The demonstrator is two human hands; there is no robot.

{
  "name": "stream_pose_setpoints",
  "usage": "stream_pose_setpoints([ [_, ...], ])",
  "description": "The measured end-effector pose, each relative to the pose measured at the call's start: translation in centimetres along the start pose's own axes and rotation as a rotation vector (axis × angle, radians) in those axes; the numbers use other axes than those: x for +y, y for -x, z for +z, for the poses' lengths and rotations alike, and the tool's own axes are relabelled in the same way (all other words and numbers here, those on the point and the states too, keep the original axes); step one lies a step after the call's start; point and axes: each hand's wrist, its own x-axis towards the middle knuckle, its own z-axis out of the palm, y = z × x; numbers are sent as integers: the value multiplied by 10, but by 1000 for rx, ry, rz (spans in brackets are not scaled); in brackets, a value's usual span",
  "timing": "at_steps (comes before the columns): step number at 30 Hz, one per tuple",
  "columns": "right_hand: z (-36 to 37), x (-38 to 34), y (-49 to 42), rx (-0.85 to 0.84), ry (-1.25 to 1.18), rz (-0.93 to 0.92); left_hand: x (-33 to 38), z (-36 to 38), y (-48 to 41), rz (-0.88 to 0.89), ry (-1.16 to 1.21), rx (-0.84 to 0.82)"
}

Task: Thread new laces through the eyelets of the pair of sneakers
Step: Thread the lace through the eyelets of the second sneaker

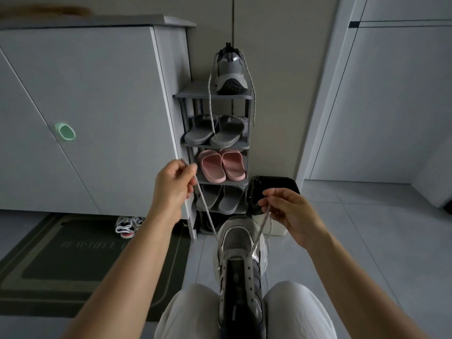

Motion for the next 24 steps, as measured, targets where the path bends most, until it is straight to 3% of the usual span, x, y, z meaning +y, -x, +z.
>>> stream_pose_setpoints([
  [5, 15, -6, -17, -40, 74, -17, -3, 25, -4, -74, -53, -208],
  [12, 17, -12, -36, 24, 96, -38, -13, 37, -20, -193, -83, -210],
  [18, 14, -8, -40, 31, 91, -43, -39, 38, 17, -471, -51, -376],
  [24, 9, -6, -35, 56, 43, -52, -68, 29, 18, -495, 172, -61],
])
